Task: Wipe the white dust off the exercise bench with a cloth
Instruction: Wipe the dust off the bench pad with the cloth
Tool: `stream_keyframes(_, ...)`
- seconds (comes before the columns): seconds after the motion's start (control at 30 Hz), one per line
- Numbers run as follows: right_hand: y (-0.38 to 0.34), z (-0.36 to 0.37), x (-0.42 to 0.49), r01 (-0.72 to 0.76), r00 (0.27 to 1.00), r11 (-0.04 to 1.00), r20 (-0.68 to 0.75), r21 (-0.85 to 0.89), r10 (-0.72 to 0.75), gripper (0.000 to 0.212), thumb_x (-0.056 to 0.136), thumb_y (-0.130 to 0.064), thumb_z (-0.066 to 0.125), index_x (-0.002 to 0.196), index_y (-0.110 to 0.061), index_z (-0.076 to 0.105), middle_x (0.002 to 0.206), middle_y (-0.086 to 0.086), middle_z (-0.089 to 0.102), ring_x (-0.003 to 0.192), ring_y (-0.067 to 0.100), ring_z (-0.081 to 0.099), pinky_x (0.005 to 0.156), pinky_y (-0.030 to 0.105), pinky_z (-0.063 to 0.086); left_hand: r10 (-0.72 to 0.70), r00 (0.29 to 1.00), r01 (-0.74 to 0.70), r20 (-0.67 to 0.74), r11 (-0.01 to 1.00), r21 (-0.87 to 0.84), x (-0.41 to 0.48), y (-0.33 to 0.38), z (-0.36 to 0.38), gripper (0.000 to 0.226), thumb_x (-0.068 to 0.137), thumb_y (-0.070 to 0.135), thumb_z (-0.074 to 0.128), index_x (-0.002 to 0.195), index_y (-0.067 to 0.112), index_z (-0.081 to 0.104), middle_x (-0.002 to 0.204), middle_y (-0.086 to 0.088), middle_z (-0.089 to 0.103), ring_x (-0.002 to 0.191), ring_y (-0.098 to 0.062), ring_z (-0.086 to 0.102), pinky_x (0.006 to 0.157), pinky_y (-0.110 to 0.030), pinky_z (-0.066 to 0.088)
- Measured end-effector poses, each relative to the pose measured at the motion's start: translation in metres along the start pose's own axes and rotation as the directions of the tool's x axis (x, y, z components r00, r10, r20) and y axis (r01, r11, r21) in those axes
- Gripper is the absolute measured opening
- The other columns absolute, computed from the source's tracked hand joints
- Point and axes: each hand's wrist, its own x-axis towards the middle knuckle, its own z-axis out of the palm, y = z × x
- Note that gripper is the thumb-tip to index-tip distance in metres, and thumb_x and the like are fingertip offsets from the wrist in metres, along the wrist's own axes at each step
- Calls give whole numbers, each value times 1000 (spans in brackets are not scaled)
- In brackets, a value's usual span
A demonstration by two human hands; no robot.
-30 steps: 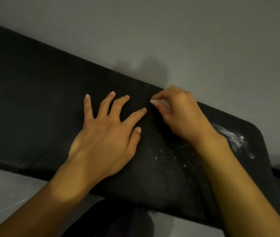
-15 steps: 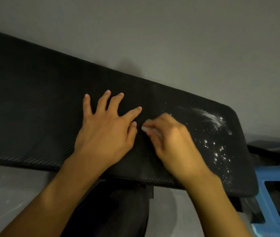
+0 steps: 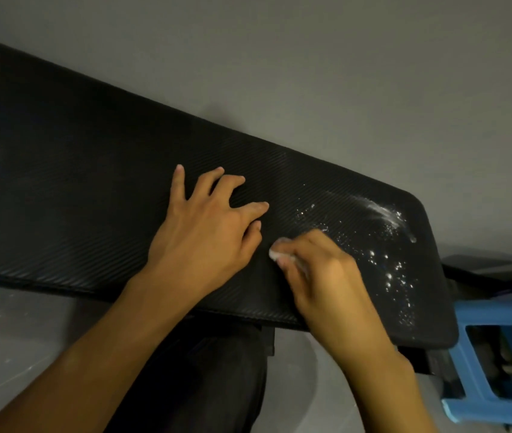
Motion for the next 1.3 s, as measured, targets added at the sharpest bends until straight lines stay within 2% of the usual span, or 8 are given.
stream_keyframes(0.17,-9,6,-24,-15,1000,999,-26,-51,14,18,100,-18,60,115,-20,69,109,-8,59,96,10,66,83,34,57,-7,1000,7,-5,1000,13,1,1,2,41,95,51,46,129,44,67,149,-6,53,145,-33,39,119,-70,18)
stream_keyframes(0.27,-14,9,-62,-12,998,1000,-67,-11,11,21,93,-18,62,111,-20,73,110,-10,62,104,3,66,91,18,53,-22,1000,22,-17,1000,22,0,5,0,41,96,49,45,131,44,66,149,-7,52,145,-34,39,118,-72,20)
stream_keyframes(0.53,3,4,-17,-112,990,992,-92,-65,106,29,92,-1,64,117,-14,70,115,-6,58,100,11,64,91,28,54,-42,997,38,60,997,61,13,43,8,53,105,45,32,157,42,27,169,-12,10,157,-36,0,120,-73,0)
stream_keyframes(0.73,-8,11,-72,-71,982,997,-175,-34,64,29,84,-3,63,107,-14,75,109,-5,64,103,2,64,95,5,43,-10,999,7,31,996,90,9,37,19,57,104,44,11,160,41,18,171,-13,8,158,-38,0,119,-73,-3)
stream_keyframes(0.87,7,7,-31,-86,988,995,-137,-57,78,21,92,-4,68,109,-15,73,100,-2,61,86,9,64,81,19,52,-3,998,-3,64,996,90,8,39,18,59,103,47,14,161,39,12,171,-14,2,157,-39,-5,119,-73,-5)
stream_keyframes(1.03,21,-2,36,-166,980,979,-132,-119,150,22,99,-14,62,119,-13,71,110,2,61,95,21,64,85,40,56,7,1000,-8,13,997,74,6,35,21,59,103,47,15,160,37,22,170,-14,13,158,-38,5,120,-72,-1)
stream_keyframes(1.2,-6,-1,-25,-86,995,990,-57,-113,80,20,93,-6,66,107,-20,70,90,-8,49,73,7,55,66,27,49,21,1000,-19,-22,997,81,6,33,25,60,100,46,16,155,32,37,165,-18,29,155,-41,19,119,-75,7)
stream_keyframes(1.3,-1,-5,-19,-87,995,993,-53,-75,83,18,92,-10,69,105,-22,72,89,-9,52,74,7,58,66,26,50,8,999,-5,-33,997,77,6,34,24,60,100,45,18,153,30,40,164,-19,32,154,-41,21,118,-75,7)
